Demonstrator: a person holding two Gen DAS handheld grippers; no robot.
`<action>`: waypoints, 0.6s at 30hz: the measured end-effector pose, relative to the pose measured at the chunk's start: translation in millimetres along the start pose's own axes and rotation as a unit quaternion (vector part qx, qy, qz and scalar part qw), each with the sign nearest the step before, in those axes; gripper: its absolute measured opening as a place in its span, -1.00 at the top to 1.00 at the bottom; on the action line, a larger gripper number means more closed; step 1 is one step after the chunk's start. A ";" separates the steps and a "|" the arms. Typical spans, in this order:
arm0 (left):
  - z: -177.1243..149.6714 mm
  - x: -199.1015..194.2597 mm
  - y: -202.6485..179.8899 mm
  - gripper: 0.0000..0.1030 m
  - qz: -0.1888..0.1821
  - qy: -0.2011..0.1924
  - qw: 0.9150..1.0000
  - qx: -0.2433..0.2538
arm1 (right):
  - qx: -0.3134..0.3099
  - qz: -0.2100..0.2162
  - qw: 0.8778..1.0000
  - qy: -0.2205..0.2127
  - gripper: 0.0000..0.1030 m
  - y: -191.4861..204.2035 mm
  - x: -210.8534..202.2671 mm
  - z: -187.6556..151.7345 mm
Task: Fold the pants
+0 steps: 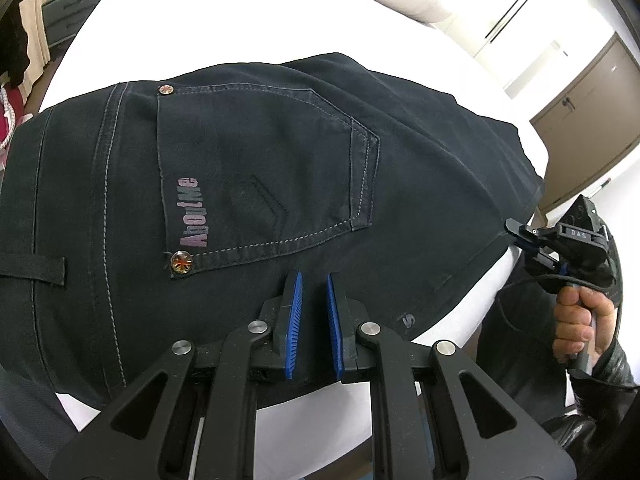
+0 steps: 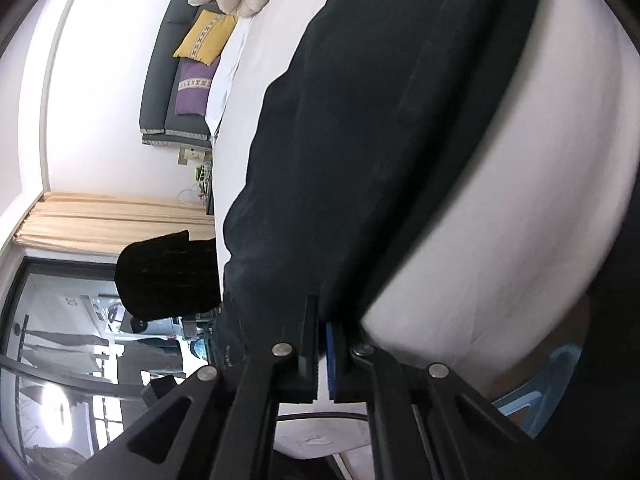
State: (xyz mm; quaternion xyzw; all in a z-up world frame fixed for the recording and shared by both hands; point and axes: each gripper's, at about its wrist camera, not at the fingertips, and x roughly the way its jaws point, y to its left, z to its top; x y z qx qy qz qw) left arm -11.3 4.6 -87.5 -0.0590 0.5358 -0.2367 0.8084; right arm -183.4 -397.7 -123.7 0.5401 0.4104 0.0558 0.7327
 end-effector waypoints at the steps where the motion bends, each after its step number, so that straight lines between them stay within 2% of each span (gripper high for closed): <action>1: 0.4 -0.6 0.0 0.76 0.000 -0.001 1.000 -0.001 | -0.006 0.001 1.000 0.002 0.94 3.5 -1.8 1.6; 3: 1.2 -5.1 -2.9 0.76 0.005 -0.008 1.000 -0.005 | 0.003 0.015 1.000 -0.006 0.69 5.8 -10.9 7.2; 4: 2.4 -8.0 -5.3 0.76 0.007 -0.011 1.000 -0.005 | 0.008 0.025 0.999 -0.025 0.41 4.2 -19.0 11.9; 5: 2.4 -11.5 -6.7 0.76 0.007 -0.014 1.000 -0.004 | 0.013 0.031 0.998 -0.045 0.25 0.8 -25.5 16.3; 7: 6.5 -16.1 -11.4 0.76 -0.002 -0.025 1.000 -0.004 | 0.032 0.031 0.996 -0.082 0.24 -9.4 -39.4 31.9; 9: 17.1 -15.2 -23.3 0.76 -0.011 -0.034 0.999 0.006 | 0.052 0.038 0.993 -0.102 0.32 -22.6 -48.5 45.1; 10: 21.3 -11.9 -29.4 0.76 -0.010 -0.032 0.999 0.013 | 0.058 0.026 0.993 -0.100 0.66 -27.4 -49.3 49.4; 11: 25.8 -4.5 -38.8 0.76 -0.007 -0.024 0.999 0.028 | 0.063 0.010 0.993 -0.095 0.92 -31.7 -49.4 51.7; 14: 23.9 20.8 -46.9 0.76 0.002 0.009 0.999 0.045 | 0.058 0.007 0.993 -0.102 0.96 -38.3 -56.7 41.9; 18: 19.7 23.7 -35.6 0.76 -0.019 0.004 1.000 0.014 | 0.055 0.013 0.993 -0.102 0.97 -41.7 -58.2 36.7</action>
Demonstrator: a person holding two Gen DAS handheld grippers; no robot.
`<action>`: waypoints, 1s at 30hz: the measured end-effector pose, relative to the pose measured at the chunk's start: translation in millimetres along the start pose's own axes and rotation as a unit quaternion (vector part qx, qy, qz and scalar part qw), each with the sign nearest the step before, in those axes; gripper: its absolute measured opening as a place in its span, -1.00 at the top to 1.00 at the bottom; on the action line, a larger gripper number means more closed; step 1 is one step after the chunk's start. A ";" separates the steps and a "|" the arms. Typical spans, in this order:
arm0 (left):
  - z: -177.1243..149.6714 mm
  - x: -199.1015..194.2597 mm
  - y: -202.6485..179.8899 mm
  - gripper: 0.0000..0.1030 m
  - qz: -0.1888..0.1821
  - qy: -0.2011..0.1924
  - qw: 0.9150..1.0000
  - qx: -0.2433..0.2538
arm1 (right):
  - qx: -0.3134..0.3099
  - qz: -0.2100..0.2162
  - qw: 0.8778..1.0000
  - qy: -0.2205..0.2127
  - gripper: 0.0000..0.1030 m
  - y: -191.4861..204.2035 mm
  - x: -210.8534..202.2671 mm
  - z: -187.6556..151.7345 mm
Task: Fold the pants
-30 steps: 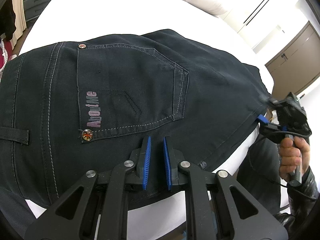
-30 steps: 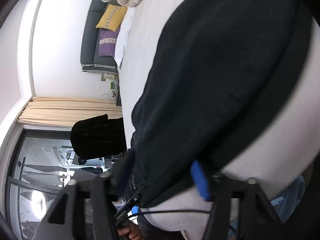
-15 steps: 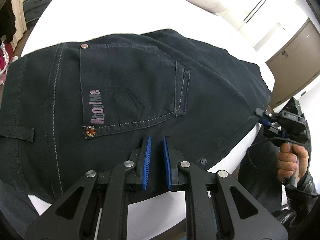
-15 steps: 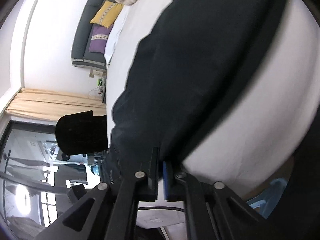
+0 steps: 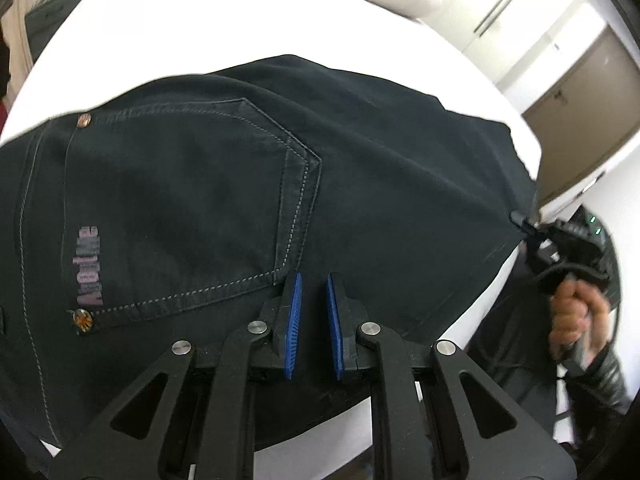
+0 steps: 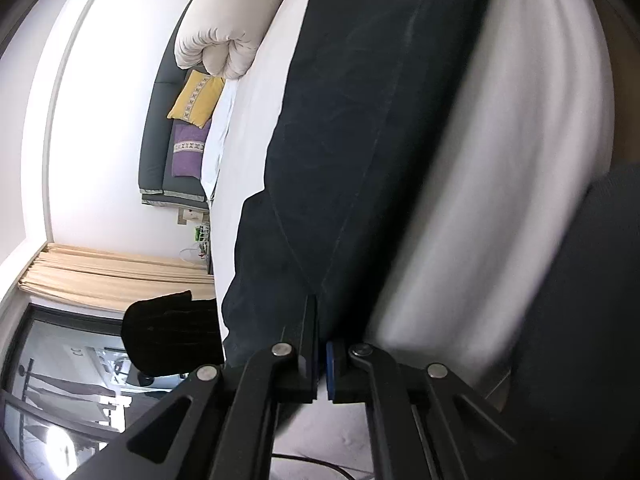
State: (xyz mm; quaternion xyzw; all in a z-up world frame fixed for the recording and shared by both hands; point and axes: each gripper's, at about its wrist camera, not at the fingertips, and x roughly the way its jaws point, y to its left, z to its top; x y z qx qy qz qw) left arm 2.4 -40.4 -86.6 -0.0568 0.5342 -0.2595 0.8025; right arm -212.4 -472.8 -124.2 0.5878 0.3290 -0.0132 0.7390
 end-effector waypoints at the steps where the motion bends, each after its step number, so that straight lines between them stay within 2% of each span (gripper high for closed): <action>1: 0.6 -1.3 0.1 0.76 0.000 0.001 1.000 0.001 | -0.010 -0.001 1.000 0.001 0.97 4.3 0.3 2.0; 4: 3.7 -5.5 -5.3 0.76 0.009 -0.003 1.000 0.006 | -0.005 0.008 1.000 -0.010 0.82 14.9 0.8 11.1; 7: 5.2 -5.8 -8.3 0.76 0.002 -0.004 1.000 0.012 | 0.013 0.029 0.998 -0.052 0.26 10.1 -14.8 28.7; 8: 4.1 -2.6 -11.7 0.76 0.002 -0.001 1.000 0.019 | 0.017 0.029 0.997 -0.063 0.25 7.6 -19.1 35.0; 10: 3.5 1.7 -15.0 0.76 0.013 0.003 1.000 0.028 | 0.033 0.032 0.995 -0.085 0.26 -1.7 -26.6 48.5; 12: 3.8 6.5 -14.0 0.76 0.013 0.004 1.000 0.028 | 0.052 0.021 0.994 -0.096 0.66 -17.3 -31.9 60.5; 13: 3.0 7.4 -10.9 0.76 0.007 0.002 1.000 0.023 | 0.067 0.008 0.992 -0.104 0.97 -28.6 -36.3 65.1; 15: -1.2 5.3 -6.0 0.76 -0.002 -0.001 1.000 0.014 | 0.094 0.029 0.988 -0.116 0.99 -46.5 -44.1 68.9; 17: -1.6 3.7 -3.4 0.76 -0.002 0.001 1.000 0.011 | 0.078 0.018 0.990 -0.115 0.96 -41.0 -49.3 69.4; 19: -1.0 3.4 -6.8 0.76 0.003 0.001 1.000 0.013 | 0.053 -0.020 0.991 -0.118 0.70 -25.6 -58.0 69.7; 20: -0.3 2.5 -8.8 0.76 0.006 0.001 1.000 0.015 | 0.049 -0.040 0.990 -0.128 0.39 -19.8 -66.5 70.6; 21: 0.5 2.4 -10.5 0.76 0.010 0.002 1.000 0.018 | 0.050 -0.067 0.985 -0.149 0.18 -16.1 -77.9 71.1; 22: 0.6 2.5 -11.8 0.76 0.012 0.002 1.000 0.020 | 0.049 -0.106 0.975 -0.190 -0.22 -8.3 -94.5 69.3; 23: 0.3 3.1 -11.8 0.76 0.013 0.003 1.000 0.021 | 0.033 -0.117 0.967 -0.222 -0.24 1.9 -107.9 68.7; 24: 0.9 3.7 -13.2 0.76 0.013 0.002 1.000 0.020 | 0.013 -0.106 0.968 -0.226 -0.24 9.8 -112.9 71.3; 25: 1.6 4.1 -13.5 0.76 0.013 0.003 1.000 0.018 | -0.012 -0.084 0.975 -0.205 -0.12 23.1 -109.2 74.0; 26: 2.1 4.9 -14.2 0.76 0.014 0.003 1.000 0.017 | -0.033 -0.052 0.985 -0.162 0.16 37.9 -95.2 75.6; 28: 3.5 5.4 -17.1 0.76 0.021 0.004 1.000 0.020 | -0.052 0.028 0.995 -0.079 0.36 60.8 -57.1 67.5; 29: 4.3 5.1 -18.5 0.76 0.023 0.004 1.000 0.020 | -0.064 0.066 0.995 -0.029 0.43 73.5 -28.8 56.4; 30: 5.9 4.2 -20.4 0.76 0.024 0.002 1.000 0.020 | -0.073 0.083 0.994 0.011 0.51 82.8 -3.0 44.5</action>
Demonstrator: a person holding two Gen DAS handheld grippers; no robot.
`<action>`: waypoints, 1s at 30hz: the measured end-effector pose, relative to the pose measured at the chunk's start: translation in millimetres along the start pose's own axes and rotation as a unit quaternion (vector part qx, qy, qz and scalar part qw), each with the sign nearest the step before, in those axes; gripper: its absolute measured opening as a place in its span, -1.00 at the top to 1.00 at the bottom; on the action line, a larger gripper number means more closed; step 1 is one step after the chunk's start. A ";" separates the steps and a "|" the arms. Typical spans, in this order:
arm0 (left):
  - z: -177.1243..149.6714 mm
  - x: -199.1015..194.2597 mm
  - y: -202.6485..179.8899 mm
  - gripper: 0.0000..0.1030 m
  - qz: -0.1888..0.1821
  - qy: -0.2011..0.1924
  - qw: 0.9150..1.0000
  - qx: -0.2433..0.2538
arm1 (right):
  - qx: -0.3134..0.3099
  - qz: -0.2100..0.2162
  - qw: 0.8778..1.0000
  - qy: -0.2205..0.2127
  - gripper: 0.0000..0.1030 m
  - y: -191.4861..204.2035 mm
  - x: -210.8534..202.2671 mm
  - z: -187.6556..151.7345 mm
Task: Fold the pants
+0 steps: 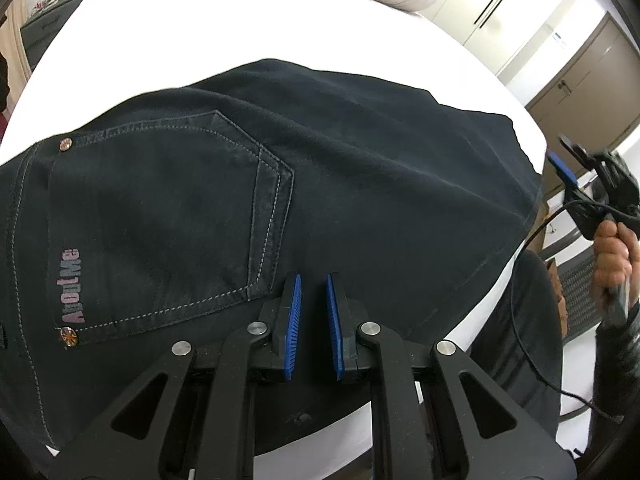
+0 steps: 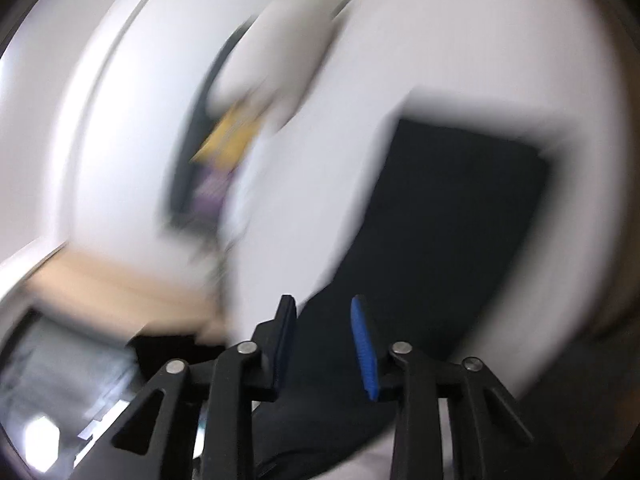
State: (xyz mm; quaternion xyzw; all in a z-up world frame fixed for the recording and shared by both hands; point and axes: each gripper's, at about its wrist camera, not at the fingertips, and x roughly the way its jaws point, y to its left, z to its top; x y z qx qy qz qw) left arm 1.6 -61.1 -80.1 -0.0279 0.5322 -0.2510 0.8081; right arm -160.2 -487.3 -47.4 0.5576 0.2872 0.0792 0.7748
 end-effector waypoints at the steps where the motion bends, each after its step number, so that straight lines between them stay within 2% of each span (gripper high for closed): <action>1: 2.2 -0.6 -2.6 0.76 -0.001 -0.001 1.000 0.001 | -0.001 0.010 0.999 0.037 0.61 4.6 27.4 -12.1; 3: 7.2 0.6 -8.8 0.76 0.004 0.002 1.000 0.010 | 0.011 0.028 0.992 0.119 0.64 7.5 87.3 -40.5; 4: 10.3 2.5 -11.3 0.76 0.007 0.004 1.000 0.013 | 0.008 0.024 0.988 0.150 0.65 8.5 112.7 -52.3; 6: 14.8 6.8 -13.6 0.76 0.009 0.008 1.000 0.017 | 0.012 0.010 0.982 0.187 0.65 5.2 148.1 -60.5; 7: 16.1 9.6 -13.4 0.76 0.012 0.010 1.000 0.019 | 0.024 -0.002 0.982 0.188 0.66 -3.4 157.2 -56.8; 10: 15.6 14.3 -1.4 0.76 -0.006 0.010 1.000 -0.004 | 0.068 -0.027 0.989 0.128 1.00 -36.5 145.8 -20.5; 12: 13.8 13.9 4.2 0.76 -0.018 0.005 1.000 -0.013 | 0.099 -0.024 0.993 0.065 1.00 -59.4 111.5 8.0; 14: 11.8 14.9 6.1 0.76 -0.022 0.002 1.000 -0.012 | 0.097 -0.058 0.993 -0.015 1.00 -76.0 67.4 46.8; 16: 10.4 15.2 8.3 0.76 -0.028 -0.002 0.999 -0.018 | 0.111 -0.078 0.988 -0.073 1.00 -96.5 27.8 71.8; 17: 9.9 16.1 10.2 0.76 -0.030 -0.004 0.999 -0.021 | 0.131 -0.083 0.982 -0.105 1.00 -109.3 4.6 82.7; 19: 7.8 14.9 10.3 0.76 -0.029 -0.008 0.999 -0.022 | 0.146 -0.119 0.968 -0.167 1.00 -121.6 -42.5 99.6; 21: 4.1 8.8 13.2 0.76 -0.023 -0.010 0.999 -0.021 | 0.128 -0.148 0.963 -0.187 1.00 -111.3 -65.8 107.0; 23: 7.7 1.7 3.4 0.76 -0.008 -0.018 1.000 -0.009 | 0.087 -0.158 0.967 -0.179 0.89 -86.8 -69.2 103.7; 25: 16.0 -2.6 -7.7 0.76 -0.018 -0.029 0.999 0.001 | 0.047 -0.117 0.981 -0.150 0.86 -60.7 -55.2 97.7; 26: 24.2 -3.7 -12.2 0.76 -0.024 -0.035 0.999 0.007 | 0.033 -0.077 0.988 -0.127 0.73 -45.5 -37.0 83.8; 27: 36.3 -1.6 -21.4 0.76 -0.025 -0.041 0.999 0.018 | 0.029 -0.057 0.993 -0.102 0.64 -38.9 -20.9 76.6; 28: 46.1 1.4 -29.0 0.76 -0.024 -0.044 0.998 0.029 | 0.023 -0.037 0.997 -0.061 0.40 -29.5 7.0 63.3; 30: 70.1 18.7 -45.5 0.76 -0.027 -0.039 0.997 0.057 | 0.008 -0.023 1.000 0.016 0.34 -13.2 61.7 41.5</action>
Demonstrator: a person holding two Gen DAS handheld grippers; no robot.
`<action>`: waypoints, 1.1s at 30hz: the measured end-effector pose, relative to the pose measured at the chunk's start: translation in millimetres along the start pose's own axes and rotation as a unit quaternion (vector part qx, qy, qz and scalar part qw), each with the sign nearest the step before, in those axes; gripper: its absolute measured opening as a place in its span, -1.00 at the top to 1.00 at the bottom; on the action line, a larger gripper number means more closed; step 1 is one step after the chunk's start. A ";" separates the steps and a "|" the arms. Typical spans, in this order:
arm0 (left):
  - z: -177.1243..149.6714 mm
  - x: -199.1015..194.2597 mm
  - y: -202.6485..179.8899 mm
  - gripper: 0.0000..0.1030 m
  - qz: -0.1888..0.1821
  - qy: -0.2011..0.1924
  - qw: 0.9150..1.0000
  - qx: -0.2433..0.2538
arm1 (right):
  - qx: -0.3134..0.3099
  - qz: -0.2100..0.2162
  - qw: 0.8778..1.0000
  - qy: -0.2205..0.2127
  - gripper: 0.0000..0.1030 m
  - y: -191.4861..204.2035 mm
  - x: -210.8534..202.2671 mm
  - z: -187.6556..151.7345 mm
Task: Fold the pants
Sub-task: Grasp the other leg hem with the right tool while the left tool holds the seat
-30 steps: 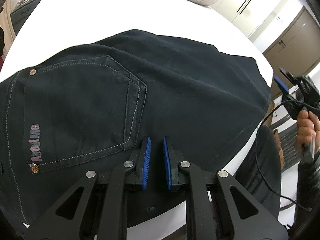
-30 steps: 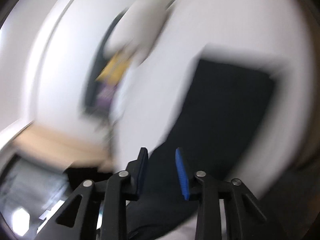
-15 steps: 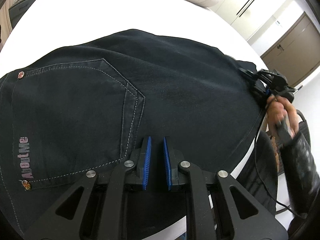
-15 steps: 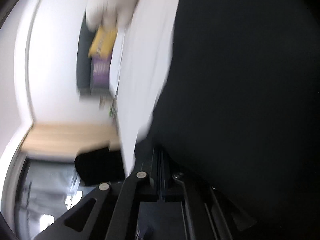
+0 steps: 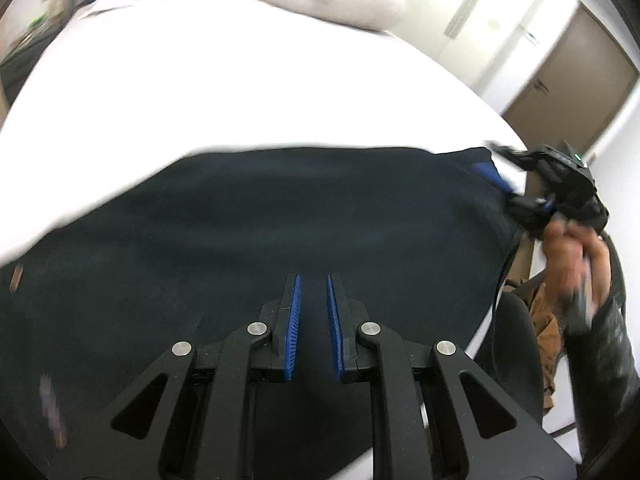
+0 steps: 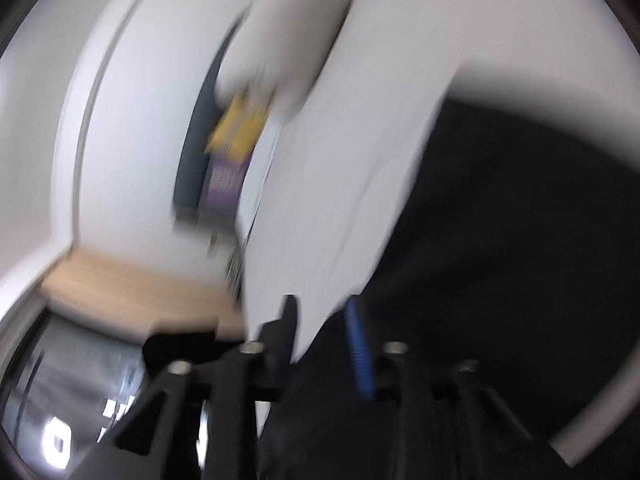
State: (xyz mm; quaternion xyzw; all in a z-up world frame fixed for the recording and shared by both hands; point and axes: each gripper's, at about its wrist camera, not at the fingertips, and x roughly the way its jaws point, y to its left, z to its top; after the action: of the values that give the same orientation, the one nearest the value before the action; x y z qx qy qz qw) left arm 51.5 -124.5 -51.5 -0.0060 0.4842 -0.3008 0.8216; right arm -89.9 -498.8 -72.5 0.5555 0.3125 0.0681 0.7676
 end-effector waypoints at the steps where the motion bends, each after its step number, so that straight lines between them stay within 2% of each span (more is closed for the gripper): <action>1: 5.6 5.9 -1.9 0.76 0.004 0.004 1.000 0.005 | -0.009 -0.001 0.999 0.041 0.34 5.7 29.5 -9.4; 2: 9.7 18.1 1.2 0.75 0.019 0.011 1.000 0.009 | -0.015 -0.010 0.997 0.075 0.34 6.8 56.3 -13.6; 3: 9.2 24.2 5.4 0.75 0.026 0.017 0.999 0.004 | -0.013 -0.020 0.996 0.087 0.34 1.2 66.4 -19.2; 4: 6.8 28.8 13.2 0.75 0.030 0.025 0.999 -0.005 | -0.001 -0.033 0.996 0.086 0.43 -9.6 73.5 -14.1; 5: -0.8 30.1 28.3 0.76 0.030 0.029 0.999 -0.027 | 0.018 -0.034 0.996 0.076 0.81 -23.9 72.2 -3.8; 6: -6.5 27.4 37.8 0.76 0.028 0.025 0.999 -0.039 | 0.035 -0.037 0.997 0.062 1.00 -36.0 67.5 10.3; 8: -18.2 17.4 56.0 0.76 0.022 0.016 0.998 -0.065 | 0.049 -0.044 0.998 -0.003 1.00 -56.6 28.8 40.0; 9: -24.9 9.8 65.8 0.76 0.022 0.009 0.997 -0.078 | 0.049 -0.061 0.996 -0.033 1.00 -61.6 13.2 53.7; 10: -31.0 2.7 74.7 0.76 0.025 0.002 0.996 -0.086 | 0.053 -0.086 0.992 -0.069 1.00 -67.7 -8.8 68.6; 12: -39.7 -6.7 86.4 0.76 0.001 -0.009 0.995 -0.104 | 0.078 -0.125 0.980 -0.137 1.00 -83.8 -60.1 94.6; 13: -43.2 -10.7 89.5 0.76 0.002 -0.014 0.994 -0.109 | 0.085 -0.148 0.972 -0.161 0.98 -86.5 -85.1 100.7; 15: -51.9 -22.7 93.0 0.76 0.023 -0.023 0.993 -0.114 | 0.064 -0.183 0.964 -0.183 0.73 -76.4 -120.1 105.4; 16: -55.9 -28.0 94.4 0.76 0.023 -0.028 0.992 -0.120 | 0.042 -0.185 0.963 -0.191 0.20 -65.3 -135.0 102.2; 17: -59.3 -31.5 95.1 0.76 0.022 -0.032 0.991 -0.125 | 0.025 -0.180 0.963 -0.200 -0.20 -55.3 -149.7 93.2; 18: -62.6 -35.2 95.5 0.76 0.021 -0.036 0.991 -0.129 | 0.014 -0.174 0.963 -0.206 -0.28 -45.7 -154.1 81.8; 20: -66.2 -39.0 93.6 0.76 0.029 -0.040 0.991 -0.126 | 0.002 -0.164 0.961 -0.223 -0.29 -38.6 -175.1 50.4; 22: -67.1 -36.5 90.5 0.76 0.026 -0.034 0.991 -0.124 | 0.030 -0.149 0.958 -0.241 -0.29 -42.3 -186.1 34.2; 24: -65.1 -35.5 81.9 0.76 0.034 -0.023 0.992 -0.118 | 0.063 -0.142 0.955 -0.252 -0.29 -66.2 -208.3 18.7; 26: -63.4 -31.2 79.1 0.76 0.045 -0.016 0.993 -0.111 | 0.083 -0.146 0.954 -0.248 -0.29 -73.7 -201.5 18.6; 31: -67.2 -25.3 82.6 0.76 0.035 -0.017 0.992 -0.124 | 0.128 -0.141 0.958 -0.213 -0.29 -94.1 -156.4 22.6; 33: -68.9 -26.8 85.8 0.76 0.036 -0.017 0.992 -0.123 | 0.140 -0.132 0.960 -0.206 -0.28 -100.4 -151.2 19.7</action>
State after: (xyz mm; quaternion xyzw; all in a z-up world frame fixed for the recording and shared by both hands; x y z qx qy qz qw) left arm 28.9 -21.5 -92.7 -0.0949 0.5035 -0.2093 0.8329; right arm -223.6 -620.6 -97.6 0.6134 0.2247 -0.1937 0.7319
